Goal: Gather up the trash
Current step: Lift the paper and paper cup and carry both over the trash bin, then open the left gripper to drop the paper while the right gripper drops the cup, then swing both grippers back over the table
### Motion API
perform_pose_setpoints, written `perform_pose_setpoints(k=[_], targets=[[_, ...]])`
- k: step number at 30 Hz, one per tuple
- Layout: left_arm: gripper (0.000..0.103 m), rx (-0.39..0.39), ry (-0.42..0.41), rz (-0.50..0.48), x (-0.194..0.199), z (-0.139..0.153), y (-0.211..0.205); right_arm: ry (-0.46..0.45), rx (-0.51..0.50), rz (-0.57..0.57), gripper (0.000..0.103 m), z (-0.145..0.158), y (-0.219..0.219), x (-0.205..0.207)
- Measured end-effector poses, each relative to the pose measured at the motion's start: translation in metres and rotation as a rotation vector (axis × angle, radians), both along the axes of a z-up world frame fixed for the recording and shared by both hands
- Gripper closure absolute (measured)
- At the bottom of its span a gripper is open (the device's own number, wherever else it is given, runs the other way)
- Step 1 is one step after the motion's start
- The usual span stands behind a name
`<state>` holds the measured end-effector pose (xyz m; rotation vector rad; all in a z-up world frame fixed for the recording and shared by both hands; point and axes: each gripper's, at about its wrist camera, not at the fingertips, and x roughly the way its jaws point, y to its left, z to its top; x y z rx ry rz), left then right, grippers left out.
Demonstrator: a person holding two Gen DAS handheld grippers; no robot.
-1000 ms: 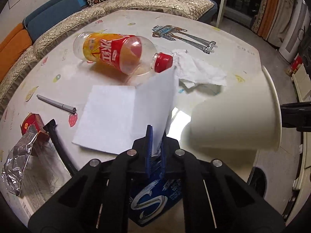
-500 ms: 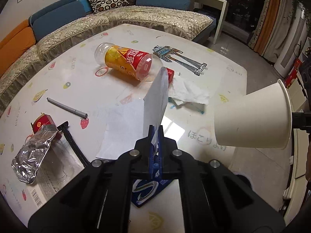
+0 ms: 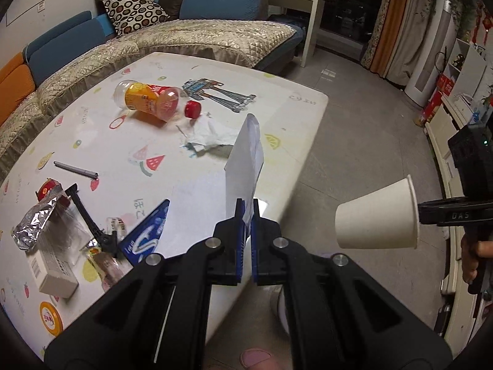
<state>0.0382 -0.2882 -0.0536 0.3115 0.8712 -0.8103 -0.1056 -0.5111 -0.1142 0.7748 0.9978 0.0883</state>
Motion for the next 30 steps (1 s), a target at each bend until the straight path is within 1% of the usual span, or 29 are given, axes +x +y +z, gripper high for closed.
perform_pose_setpoints(k=[3,6,11,15,18,20,22,23,25,26,27,28,29,30], targets=[[0.101,-0.009,0.016,-0.043,-0.024,-0.002,-0.008,0.04,0.014,-0.014,0.099,-0.019,0.0,-0.026],[0.101,-0.019,0.052,-0.083,-0.05,-0.012,-0.015,0.092,0.033,-0.029,0.099,-0.046,0.001,-0.047],[0.101,0.007,0.095,-0.146,-0.091,-0.04,-0.025,0.187,0.063,-0.051,0.099,-0.094,0.005,-0.073],[0.101,0.041,0.167,-0.176,-0.112,-0.077,-0.03,0.25,0.104,-0.074,0.099,-0.131,0.006,-0.083],[0.101,0.069,0.246,-0.187,-0.124,-0.111,-0.035,0.3,0.121,-0.082,0.099,-0.157,0.007,-0.087],[0.101,0.108,0.281,-0.202,-0.132,-0.135,-0.04,0.324,0.121,-0.087,0.099,-0.169,0.007,-0.086],[0.101,0.135,0.307,-0.21,-0.137,-0.153,-0.043,0.351,0.119,-0.083,0.099,-0.181,0.007,-0.088],[0.099,0.149,0.321,-0.211,-0.138,-0.161,-0.045,0.364,0.122,-0.085,0.099,-0.186,0.007,-0.089],[0.095,0.185,0.344,-0.208,-0.138,-0.18,-0.049,0.385,0.118,-0.087,0.095,-0.198,0.005,-0.091],[0.079,0.209,0.353,-0.208,-0.138,-0.187,-0.05,0.402,0.113,-0.094,0.093,-0.203,0.005,-0.091],[0.065,0.23,0.346,-0.207,-0.138,-0.194,-0.051,0.419,0.12,-0.094,0.084,-0.209,0.005,-0.091],[0.061,0.248,0.335,-0.2,-0.138,-0.199,-0.051,0.429,0.129,-0.095,0.077,-0.212,0.005,-0.092],[0.057,0.256,0.336,-0.194,-0.137,-0.202,-0.05,0.435,0.124,-0.096,0.063,-0.215,0.003,-0.091],[0.052,0.261,0.34,-0.188,-0.136,-0.203,-0.05,0.44,0.11,-0.098,0.056,-0.216,0.002,-0.091]])
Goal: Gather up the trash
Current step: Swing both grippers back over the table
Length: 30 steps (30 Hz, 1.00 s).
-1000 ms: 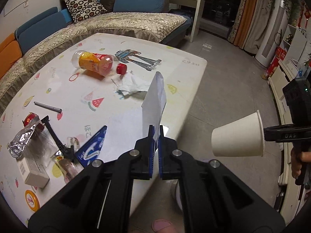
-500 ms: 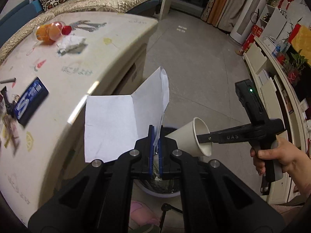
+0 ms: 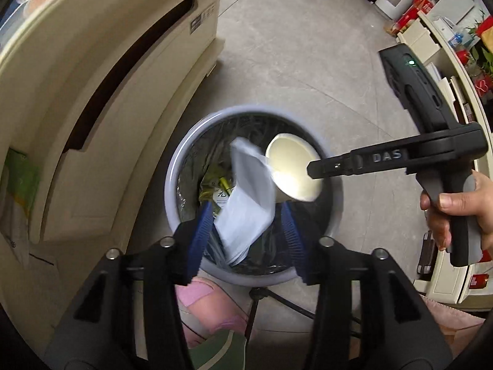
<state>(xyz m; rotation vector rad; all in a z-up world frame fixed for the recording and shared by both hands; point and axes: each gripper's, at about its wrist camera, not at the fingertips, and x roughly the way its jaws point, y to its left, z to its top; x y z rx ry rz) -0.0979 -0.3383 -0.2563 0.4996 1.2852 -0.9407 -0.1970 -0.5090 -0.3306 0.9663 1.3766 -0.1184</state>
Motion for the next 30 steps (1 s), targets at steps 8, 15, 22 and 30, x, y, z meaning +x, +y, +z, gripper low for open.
perform_pose_setpoints(k=[8,15,22,30], targets=[[0.041,-0.034,-0.033,0.041,0.021,0.022,0.01,-0.022,-0.003,-0.042,0.05,0.007,-0.023,-0.004],[0.041,-0.107,-0.07,0.109,0.051,0.066,0.016,-0.123,-0.046,-0.019,0.049,0.063,-0.035,0.012],[0.012,-0.169,-0.237,0.255,0.1,0.152,0.038,-0.311,-0.132,0.093,0.043,0.165,-0.029,0.068],[0.007,-0.13,-0.386,0.538,0.176,0.221,0.109,-0.47,-0.211,0.294,0.036,0.259,0.012,0.174]])
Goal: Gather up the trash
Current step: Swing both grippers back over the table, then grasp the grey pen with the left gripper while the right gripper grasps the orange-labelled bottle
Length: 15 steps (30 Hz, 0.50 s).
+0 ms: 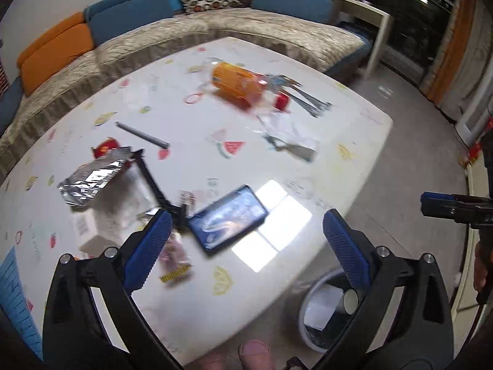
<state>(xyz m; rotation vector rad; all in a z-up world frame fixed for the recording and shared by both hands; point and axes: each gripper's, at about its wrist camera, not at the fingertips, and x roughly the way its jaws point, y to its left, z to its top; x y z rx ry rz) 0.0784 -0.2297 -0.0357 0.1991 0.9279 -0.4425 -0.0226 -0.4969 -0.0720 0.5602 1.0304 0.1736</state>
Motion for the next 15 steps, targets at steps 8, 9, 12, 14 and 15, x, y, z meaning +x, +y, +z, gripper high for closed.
perform_pose_setpoints(k=[8,9,12,14,15], targets=[[0.007,-0.018,0.015,0.27,0.073,0.0,0.051,-0.05,-0.121,0.182,0.034,0.043,0.052,0.122],[0.007,-0.023,0.027,0.291,0.078,-0.004,0.058,-0.046,-0.137,0.197,0.034,0.044,0.056,0.136],[0.007,-0.04,0.069,0.338,0.098,-0.016,0.059,-0.033,-0.205,0.258,0.034,0.042,0.068,0.181],[0.007,-0.029,0.11,0.38,0.115,-0.027,0.058,-0.016,-0.238,0.292,0.034,0.038,0.07,0.211],[0.007,-0.019,0.126,0.4,0.122,-0.031,0.057,-0.01,-0.254,0.305,0.034,0.035,0.07,0.223]])
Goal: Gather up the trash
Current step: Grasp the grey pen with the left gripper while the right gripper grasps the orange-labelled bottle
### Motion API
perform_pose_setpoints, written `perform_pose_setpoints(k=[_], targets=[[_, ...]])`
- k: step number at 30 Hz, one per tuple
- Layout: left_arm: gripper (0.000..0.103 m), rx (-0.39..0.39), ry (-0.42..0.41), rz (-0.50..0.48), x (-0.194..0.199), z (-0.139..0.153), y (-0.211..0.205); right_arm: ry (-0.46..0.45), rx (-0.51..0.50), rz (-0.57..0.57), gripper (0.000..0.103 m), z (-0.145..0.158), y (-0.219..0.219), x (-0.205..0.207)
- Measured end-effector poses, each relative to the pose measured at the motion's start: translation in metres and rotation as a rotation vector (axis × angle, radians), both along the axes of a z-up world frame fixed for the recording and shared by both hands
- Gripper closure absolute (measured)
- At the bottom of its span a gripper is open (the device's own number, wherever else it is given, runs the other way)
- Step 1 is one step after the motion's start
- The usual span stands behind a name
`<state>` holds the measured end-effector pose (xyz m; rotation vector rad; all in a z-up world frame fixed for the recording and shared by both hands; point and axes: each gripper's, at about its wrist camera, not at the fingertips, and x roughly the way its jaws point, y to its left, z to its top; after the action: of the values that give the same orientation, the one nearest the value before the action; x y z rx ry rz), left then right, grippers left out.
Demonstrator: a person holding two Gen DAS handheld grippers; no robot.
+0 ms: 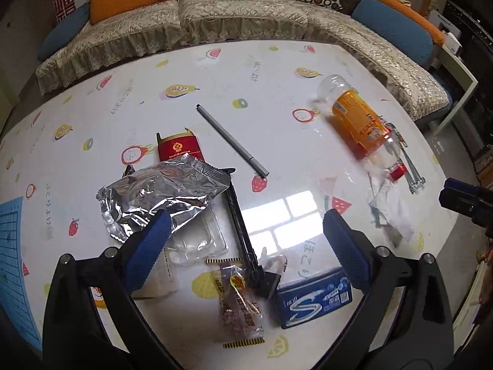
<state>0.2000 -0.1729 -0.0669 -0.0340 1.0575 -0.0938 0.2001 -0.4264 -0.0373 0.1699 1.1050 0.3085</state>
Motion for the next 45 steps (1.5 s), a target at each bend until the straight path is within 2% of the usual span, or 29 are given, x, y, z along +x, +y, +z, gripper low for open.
perform_pose_setpoints(k=[4,7,13,20,26,33,35,37,40,42,43,45], targets=[[0.007,0.023,0.045,0.092,0.03,-0.015,-0.001,-0.002,-0.096,0.056,0.032,-0.008,-0.001,0.049],[0.007,0.038,0.058,0.142,0.05,-0.021,-0.005,0.011,-0.158,0.103,0.024,-0.015,0.004,0.082],[0.007,0.098,0.099,0.246,0.091,-0.04,-0.011,0.022,-0.285,0.168,0.023,-0.032,0.019,0.133],[0.007,0.181,0.169,0.286,0.123,-0.071,-0.015,0.06,-0.277,0.153,0.023,-0.055,0.025,0.169],[0.007,0.254,0.144,0.296,0.134,-0.076,-0.018,0.118,-0.285,0.183,0.023,-0.08,0.036,0.183],[0.007,0.173,0.16,0.274,0.147,-0.077,-0.028,0.132,-0.275,0.184,0.024,-0.087,0.036,0.187],[0.006,0.131,0.218,0.29,0.15,-0.089,-0.027,0.142,-0.271,0.187,0.025,-0.09,0.035,0.187],[0.007,0.091,0.209,0.326,0.149,-0.09,-0.021,0.148,-0.281,0.192,0.026,-0.094,0.036,0.187],[0.006,0.094,0.199,0.303,0.152,-0.092,-0.022,0.154,-0.303,0.207,0.037,-0.1,0.04,0.187],[0.013,0.053,0.196,0.314,0.151,-0.093,-0.018,0.158,-0.303,0.21,0.04,-0.102,0.041,0.187],[0.017,0.058,0.185,0.309,0.151,-0.091,-0.019,0.157,-0.31,0.205,0.041,-0.103,0.041,0.187],[0.035,0.064,0.168,0.277,0.15,-0.087,-0.027,0.151,-0.323,0.2,0.042,-0.103,0.042,0.186]])
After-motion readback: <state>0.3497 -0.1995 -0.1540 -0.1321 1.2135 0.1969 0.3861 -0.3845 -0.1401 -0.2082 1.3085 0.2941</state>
